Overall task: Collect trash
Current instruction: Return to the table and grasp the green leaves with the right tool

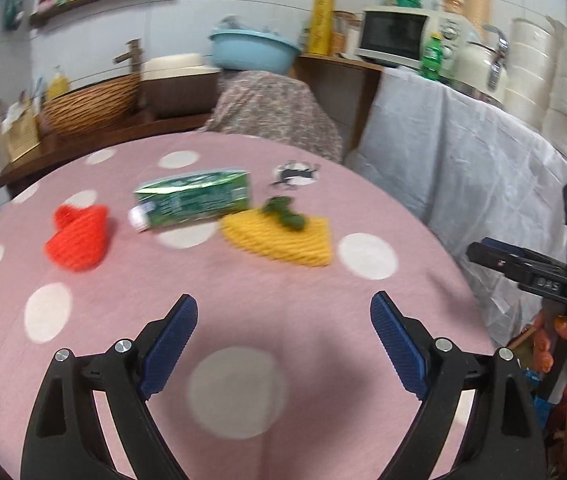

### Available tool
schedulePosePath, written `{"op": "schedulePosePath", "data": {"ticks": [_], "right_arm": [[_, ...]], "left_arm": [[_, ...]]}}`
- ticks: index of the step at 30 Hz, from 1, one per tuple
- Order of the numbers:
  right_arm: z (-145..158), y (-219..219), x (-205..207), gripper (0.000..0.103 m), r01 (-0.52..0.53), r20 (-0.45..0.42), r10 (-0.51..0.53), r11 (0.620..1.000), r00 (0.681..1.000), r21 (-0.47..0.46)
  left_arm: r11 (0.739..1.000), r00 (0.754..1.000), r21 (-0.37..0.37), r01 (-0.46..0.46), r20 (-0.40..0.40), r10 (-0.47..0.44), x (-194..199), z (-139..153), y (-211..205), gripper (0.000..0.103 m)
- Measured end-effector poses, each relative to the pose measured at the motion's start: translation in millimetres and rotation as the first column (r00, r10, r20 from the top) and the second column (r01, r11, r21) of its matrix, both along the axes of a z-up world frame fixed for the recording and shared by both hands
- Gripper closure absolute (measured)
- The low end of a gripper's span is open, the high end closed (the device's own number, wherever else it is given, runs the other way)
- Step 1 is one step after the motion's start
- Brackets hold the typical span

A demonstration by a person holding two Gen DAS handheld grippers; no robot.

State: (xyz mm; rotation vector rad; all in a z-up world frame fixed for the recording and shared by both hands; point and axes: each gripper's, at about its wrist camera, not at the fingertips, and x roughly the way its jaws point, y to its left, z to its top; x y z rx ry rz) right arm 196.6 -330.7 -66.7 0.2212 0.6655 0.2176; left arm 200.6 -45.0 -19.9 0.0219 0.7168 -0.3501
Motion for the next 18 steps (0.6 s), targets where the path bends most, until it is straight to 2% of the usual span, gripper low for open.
{"op": "schedulePosePath", "data": {"ticks": [4, 11, 12, 14, 18], "right_arm": [[7, 38, -2, 0.027, -0.054, 0.031, 0.055, 0.997, 0.998, -0.05], [15, 109, 19, 0.028, -0.173, 0.028, 0.178, 0.977, 0.984, -0.123], [16, 121, 24, 0.031, -0.191, 0.026, 0.197, 0.971, 0.98, -0.147], [16, 138, 38, 0.043, -0.21, 0.022, 0.217, 0.959, 0.976, -0.189], [9, 161, 75, 0.055, -0.225, -0.031, 0.224, 0.948, 0.974, -0.225]], "left_arm": [[0.993, 0.994, 0.028, -0.112, 0.012, 0.112, -9, -6, 40, 0.016], [0.98, 0.982, 0.052, -0.19, -0.013, 0.191, -15, -16, 77, 0.016], [0.98, 0.98, 0.048, -0.196, -0.016, 0.197, -16, -17, 82, 0.016], [0.978, 0.978, 0.04, -0.207, -0.015, 0.207, -16, -17, 91, 0.016], [0.974, 0.974, 0.036, -0.222, -0.026, 0.223, -13, -19, 102, 0.018]]}}
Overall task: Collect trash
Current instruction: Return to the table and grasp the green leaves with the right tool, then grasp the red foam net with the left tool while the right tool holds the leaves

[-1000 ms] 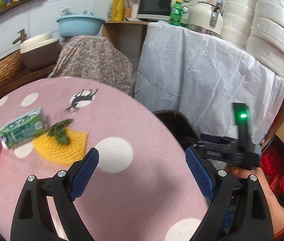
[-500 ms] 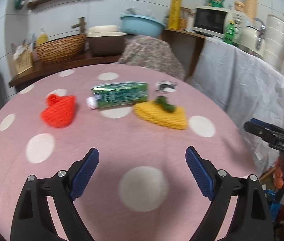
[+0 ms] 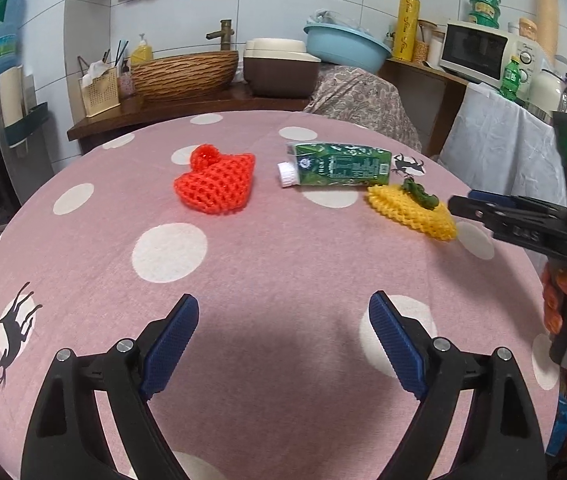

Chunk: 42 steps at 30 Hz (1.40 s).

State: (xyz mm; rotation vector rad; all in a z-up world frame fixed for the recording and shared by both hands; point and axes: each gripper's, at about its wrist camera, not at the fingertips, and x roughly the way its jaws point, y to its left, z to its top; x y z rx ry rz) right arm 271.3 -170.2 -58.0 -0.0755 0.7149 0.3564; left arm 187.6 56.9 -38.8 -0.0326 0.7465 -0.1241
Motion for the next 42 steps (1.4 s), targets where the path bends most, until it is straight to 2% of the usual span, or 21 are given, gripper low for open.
{"op": "schedulePosePath", "data": {"ticks": [2, 10, 15, 17, 18, 21, 28, 37, 42], "right_arm": [[-5, 5, 16, 0.062, 0.006, -0.029, -0.006, 1.0, 1.0, -0.001], [-16, 18, 51, 0.064, 0.038, -0.068, -0.041, 0.998, 0.997, -0.043], [-22, 23, 63, 0.074, 0.053, -0.086, -0.058, 0.997, 0.995, -0.062], [-23, 25, 64, 0.084, 0.048, -0.091, -0.053, 0.997, 0.994, -0.06], [-22, 25, 64, 0.085, 0.049, -0.086, -0.054, 0.997, 0.995, -0.058], [-17, 25, 58, 0.089, 0.045, -0.062, -0.048, 0.998, 0.997, -0.045], [2, 14, 39, 0.09, 0.045, -0.015, -0.045, 0.999, 0.999, 0.026], [26, 7, 2, 0.09, 0.014, 0.041, -0.017, 0.997, 0.999, 0.076], [28, 8, -21, 0.09, -0.012, 0.051, 0.008, 0.997, 0.999, 0.083]], "left_arm": [[1.0, 1.0, -0.016, -0.005, -0.004, 0.005, 1, 0, 6, 0.019], [0.999, 1.0, -0.034, -0.018, -0.004, 0.018, 1, 1, 20, 0.019], [0.999, 1.0, -0.031, -0.014, -0.004, 0.014, 4, 0, 21, 0.019], [1.0, 1.0, -0.028, -0.014, -0.006, 0.014, 5, -1, 22, 0.019], [1.0, 1.0, -0.028, -0.012, -0.009, 0.012, 7, -2, 23, 0.019], [0.999, 1.0, -0.034, -0.016, -0.016, 0.015, 12, -2, 27, 0.019], [0.998, 0.999, -0.046, -0.039, -0.032, 0.037, 32, -2, 37, 0.019], [0.994, 0.995, 0.057, -0.091, -0.021, 0.093, 90, 2, 42, 0.019], [0.993, 0.994, 0.081, -0.083, -0.07, 0.089, 129, -2, 37, 0.019]]}}
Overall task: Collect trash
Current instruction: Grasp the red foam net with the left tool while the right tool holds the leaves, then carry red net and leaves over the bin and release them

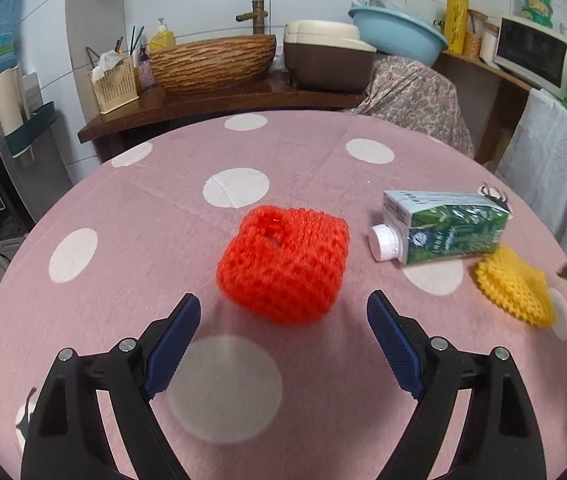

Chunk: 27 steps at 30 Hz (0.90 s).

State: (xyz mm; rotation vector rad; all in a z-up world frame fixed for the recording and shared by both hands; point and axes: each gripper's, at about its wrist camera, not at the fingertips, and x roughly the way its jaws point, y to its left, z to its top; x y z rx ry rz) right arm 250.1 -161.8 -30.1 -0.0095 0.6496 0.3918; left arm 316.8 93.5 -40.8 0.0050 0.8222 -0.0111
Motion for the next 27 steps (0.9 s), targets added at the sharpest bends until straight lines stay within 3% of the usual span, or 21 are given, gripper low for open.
{"op": "schedulePosePath", "data": {"ticks": [4, 5, 7, 12, 17, 27], "right_arm": [[1, 0, -12, 0.09, -0.009, 0.006, 0.009, 1.0, 1.0, 0.0], [0, -1, -15, 0.09, -0.012, 0.005, 0.012, 1.0, 1.0, 0.004], [0, -1, -21, 0.09, -0.012, 0.01, 0.012, 1.0, 1.0, -0.001], [-4, -3, -33, 0.09, -0.002, 0.025, 0.003, 1.0, 1.0, -0.028], [-9, -6, -41, 0.09, -0.001, 0.027, 0.001, 1.0, 1.0, -0.023], [-12, -10, -66, 0.09, -0.015, 0.032, 0.015, 1.0, 0.999, 0.009]], "left_arm": [[0.998, 1.0, 0.055, 0.013, -0.025, -0.012, 18, -7, -11, 0.019], [0.998, 0.999, 0.054, 0.014, -0.032, -0.013, 22, -8, -12, 0.023], [0.998, 0.999, 0.057, 0.009, -0.051, -0.006, 27, -12, -13, 0.043], [0.998, 1.0, 0.068, -0.002, -0.031, 0.004, 26, -12, -16, 0.072], [0.997, 1.0, 0.074, 0.019, -0.006, -0.018, 10, -7, -22, 0.079], [0.994, 0.989, 0.014, 0.109, 0.099, -0.109, -56, 21, -48, 0.08]]}}
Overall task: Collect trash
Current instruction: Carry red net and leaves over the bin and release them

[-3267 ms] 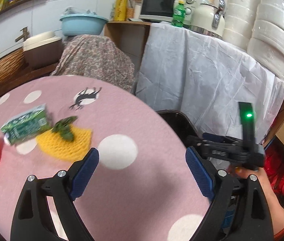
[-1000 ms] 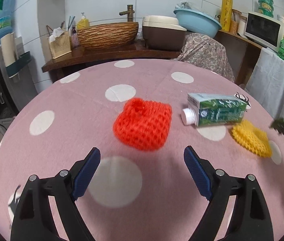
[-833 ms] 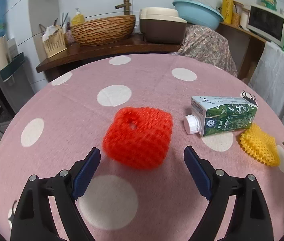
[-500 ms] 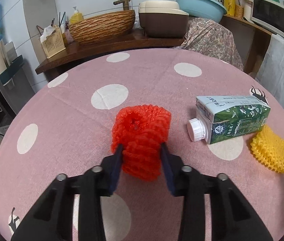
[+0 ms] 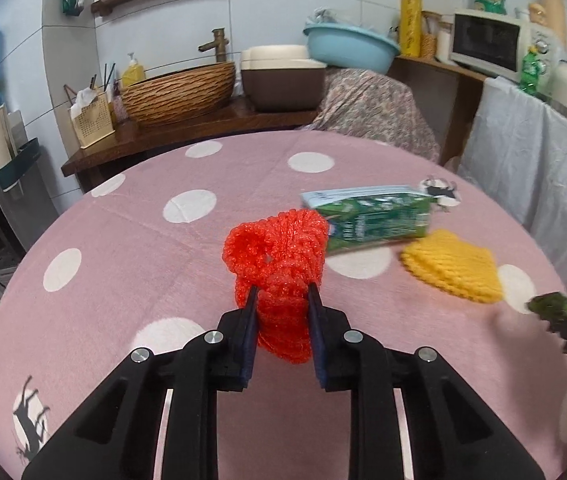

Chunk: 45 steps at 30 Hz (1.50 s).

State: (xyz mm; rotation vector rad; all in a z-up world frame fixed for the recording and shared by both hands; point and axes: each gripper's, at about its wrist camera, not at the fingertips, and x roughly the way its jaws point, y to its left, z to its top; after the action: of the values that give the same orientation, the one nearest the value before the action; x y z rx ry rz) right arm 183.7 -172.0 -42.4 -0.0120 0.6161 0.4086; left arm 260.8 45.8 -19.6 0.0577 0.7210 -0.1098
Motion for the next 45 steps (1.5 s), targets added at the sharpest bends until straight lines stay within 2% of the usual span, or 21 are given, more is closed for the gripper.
{"op": "schedulePosePath", "data": {"ticks": [4, 11, 21, 28, 33, 38, 41, 45], "right_arm": [[0, -6, -12, 0.09, -0.001, 0.0, 0.001, 1.0, 1.0, 0.03], [0, -29, -40, 0.09, 0.02, 0.005, -0.02, 0.998, 1.0, 0.06], [-10, -96, -72, 0.09, 0.16, -0.002, -0.161, 0.982, 0.987, 0.096], [-26, -149, -82, 0.09, 0.295, -0.011, -0.295, 0.952, 0.955, 0.088], [-40, -194, -80, 0.09, 0.395, -0.034, -0.393, 0.914, 0.919, 0.088], [-60, -235, -73, 0.09, 0.475, -0.076, -0.47, 0.874, 0.88, 0.099], [-72, -255, -70, 0.09, 0.51, -0.1, -0.501, 0.854, 0.86, 0.105], [-86, -278, -66, 0.09, 0.537, -0.131, -0.523, 0.837, 0.842, 0.109]], "left_arm": [[0.999, 0.999, -0.023, 0.046, 0.029, -0.045, -27, 6, -17, 0.08], [0.985, 0.987, -0.062, 0.159, 0.025, -0.158, -63, 6, -61, 0.08], [0.943, 0.949, -0.103, 0.315, 0.004, -0.317, -82, 1, -140, 0.08], [0.901, 0.907, -0.131, 0.415, -0.017, -0.42, -83, -1, -202, 0.08], [0.866, 0.872, -0.128, 0.483, -0.024, -0.489, -75, 2, -252, 0.08], [0.827, 0.827, -0.138, 0.545, -0.073, -0.557, -55, 0, -313, 0.08], [0.814, 0.806, -0.136, 0.565, -0.12, -0.579, -41, -8, -348, 0.08], [0.812, 0.788, -0.129, 0.569, -0.199, -0.583, -20, -30, -386, 0.08]]}}
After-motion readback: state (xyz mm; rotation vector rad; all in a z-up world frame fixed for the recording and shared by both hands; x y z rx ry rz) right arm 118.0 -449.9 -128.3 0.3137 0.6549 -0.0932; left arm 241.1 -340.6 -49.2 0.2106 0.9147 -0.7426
